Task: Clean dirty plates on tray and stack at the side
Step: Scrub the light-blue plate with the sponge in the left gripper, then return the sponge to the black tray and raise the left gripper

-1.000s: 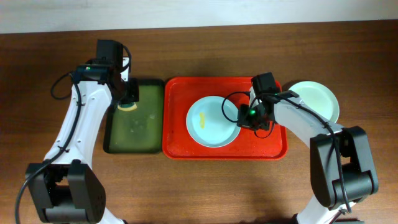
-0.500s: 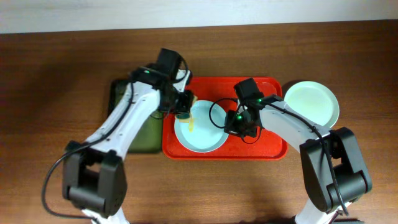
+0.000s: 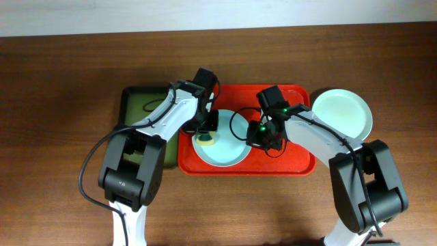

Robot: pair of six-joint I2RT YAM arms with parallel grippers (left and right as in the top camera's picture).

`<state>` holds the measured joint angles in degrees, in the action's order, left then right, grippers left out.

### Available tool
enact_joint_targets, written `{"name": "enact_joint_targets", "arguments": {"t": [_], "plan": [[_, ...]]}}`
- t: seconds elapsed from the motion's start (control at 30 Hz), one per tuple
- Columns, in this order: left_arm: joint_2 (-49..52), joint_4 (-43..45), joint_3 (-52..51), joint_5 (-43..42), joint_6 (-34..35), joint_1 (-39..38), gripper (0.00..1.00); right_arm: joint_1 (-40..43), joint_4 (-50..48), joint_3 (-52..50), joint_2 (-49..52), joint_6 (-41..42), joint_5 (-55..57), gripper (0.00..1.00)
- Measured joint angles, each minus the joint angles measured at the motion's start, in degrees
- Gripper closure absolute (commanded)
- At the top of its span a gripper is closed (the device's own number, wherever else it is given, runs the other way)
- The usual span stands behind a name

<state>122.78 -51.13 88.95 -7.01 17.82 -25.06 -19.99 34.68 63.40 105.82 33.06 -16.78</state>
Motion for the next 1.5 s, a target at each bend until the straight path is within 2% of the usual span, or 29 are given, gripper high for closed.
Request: {"name": "enact_joint_targets", "arguments": {"t": [0.1, 0.17, 0.23, 0.3, 0.37, 0.5, 0.63, 0.83, 1.0, 1.07, 1.17, 1.27, 1.37, 1.43, 1.5], "plan": [[0.59, 0.9, 0.22, -7.52, -4.63, -0.09, 1.0, 0.0, 0.28, 0.0, 0.0, 0.02, 0.52, 0.96], [1.27, 0.98, 0.61, -13.31, -5.55, -0.44, 1.0, 0.0, 0.28, 0.0, 0.0, 0.0, 0.63, 0.96], [1.31, 0.26, 1.29, -15.32, -6.05, -0.55, 1.0, 0.0, 0.26, 0.0, 0.0, -0.02, 0.63, 0.96], [0.07, -0.79, 1.88, -13.6, -5.99, -0.81, 1.0, 0.0, 0.22, 0.0, 0.0, -0.04, 0.63, 0.96], [-2.6, -3.69, 2.03, -6.14, -5.33, -0.92, 1.0, 0.0, 0.22, 0.02, 0.0, -0.04, 0.63, 0.96], [-3.32, 2.75, -3.8, 2.1, -2.29, -0.92, 1.0, 0.0, 0.39, 0.02, 0.0, -0.7, 0.61, 0.96], [-5.57, 8.5, -8.83, 1.73, -0.42, -1.25, 1.0, 0.0, 0.63, 0.02, 0.0, -2.05, 0.63, 0.96], [-5.57, 9.29, -9.46, -11.67, 0.02, -4.04, 1.0, 0.0, 0.83, 0.02, 0.0, -2.23, 0.66, 0.96], [-13.05, 6.34, -8.24, 3.26, 1.75, -4.07, 1.0, 0.0, 1.09, 0.02, 0.0, -3.34, 0.61, 0.96], [-11.91, 6.45, -8.09, 7.32, 1.77, -4.07, 1.0, 0.0, 0.59, 0.02, 0.0, -3.5, 0.61, 0.96], [-4.9, 7.3, -7.48, 8.57, 1.75, -4.07, 1.0, 0.0, 0.55, 0.02, 0.0, -3.5, 0.61, 0.96], [-4.15, 8.85, -6.84, 5.99, 1.75, -3.85, 1.0, 0.02, 0.92, 0.02, -0.02, -3.5, 1.07, 0.96], [-2.62, 10.64, -5.18, -8.48, 1.25, -3.61, 1.0, 0.02, 1.01, 0.02, -0.02, -3.52, 1.09, 0.96], [-2.58, 6.08, -2.56, -14.43, 1.07, -2.58, 1.0, 0.0, 0.83, 0.02, -0.02, -3.5, 1.01, 0.96], [-5.99, -3.26, 1.66, -8.9, 0.7, 1.2, 1.0, 0.0, 0.83, 0.02, -0.02, -3.54, 0.83, 0.96]]}}
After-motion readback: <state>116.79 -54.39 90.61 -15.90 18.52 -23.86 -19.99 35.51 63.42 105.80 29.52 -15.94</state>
